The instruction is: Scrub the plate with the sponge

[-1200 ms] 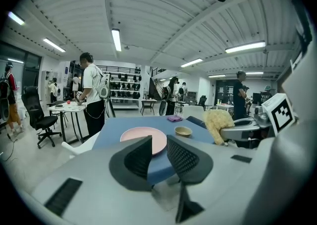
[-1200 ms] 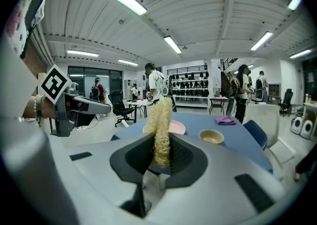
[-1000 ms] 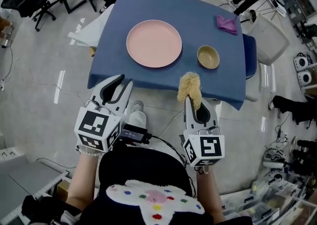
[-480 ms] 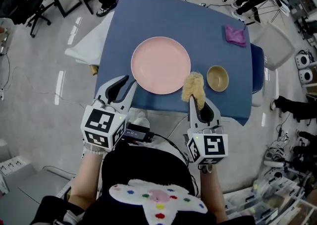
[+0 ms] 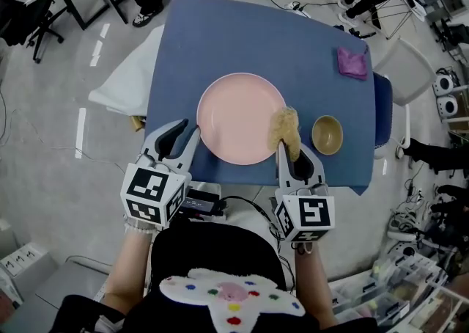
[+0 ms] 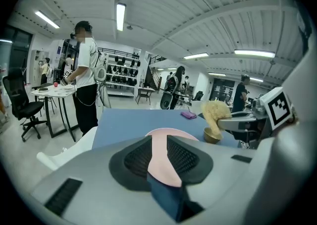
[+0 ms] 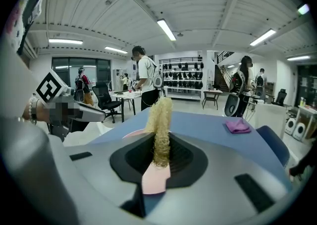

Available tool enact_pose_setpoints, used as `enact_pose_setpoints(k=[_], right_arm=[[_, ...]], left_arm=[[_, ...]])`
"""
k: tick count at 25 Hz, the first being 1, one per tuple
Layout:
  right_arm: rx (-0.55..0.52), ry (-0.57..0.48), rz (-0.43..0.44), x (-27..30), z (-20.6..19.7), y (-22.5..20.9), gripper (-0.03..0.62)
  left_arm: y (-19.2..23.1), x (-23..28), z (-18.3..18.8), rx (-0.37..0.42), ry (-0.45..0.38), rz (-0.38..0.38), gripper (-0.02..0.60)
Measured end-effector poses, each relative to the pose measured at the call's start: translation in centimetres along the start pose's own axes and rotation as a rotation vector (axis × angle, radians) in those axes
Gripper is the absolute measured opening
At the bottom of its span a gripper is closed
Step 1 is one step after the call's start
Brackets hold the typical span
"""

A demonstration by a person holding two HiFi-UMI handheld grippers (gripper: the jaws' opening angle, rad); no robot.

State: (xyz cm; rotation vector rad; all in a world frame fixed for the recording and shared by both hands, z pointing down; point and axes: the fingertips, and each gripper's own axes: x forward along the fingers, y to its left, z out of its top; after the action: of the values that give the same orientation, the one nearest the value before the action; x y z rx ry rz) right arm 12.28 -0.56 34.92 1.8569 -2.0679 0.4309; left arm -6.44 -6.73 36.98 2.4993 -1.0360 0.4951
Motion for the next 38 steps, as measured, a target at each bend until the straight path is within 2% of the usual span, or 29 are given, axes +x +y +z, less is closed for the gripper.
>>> enact_pose_setpoints(k=[7,18,28,38], right_arm=[[-0.020,0.043,-0.001,2.0,-0.2,0.4,0.057],[-0.064,0.102,0.087,4.9,-1.5,-1.0,0.057],[-0.088,0.153,0.167,8.5,-3.0,-0.4,0.057],[-0.101,0.239,0.176,11.7,-5.4,-0.9,0.057]], left_arm=[[1.6,1.5,-0.9,-0.019,0.036,-0.012,0.095],[2.0,4.0,-2.3,-0.076,0.068,0.053,0.095],[2.6,5.3,-5.4,-0.133,0.132,0.090,0.095],[3.6,6.8,-8.5,-0.214,0.184,0.121,0.095]])
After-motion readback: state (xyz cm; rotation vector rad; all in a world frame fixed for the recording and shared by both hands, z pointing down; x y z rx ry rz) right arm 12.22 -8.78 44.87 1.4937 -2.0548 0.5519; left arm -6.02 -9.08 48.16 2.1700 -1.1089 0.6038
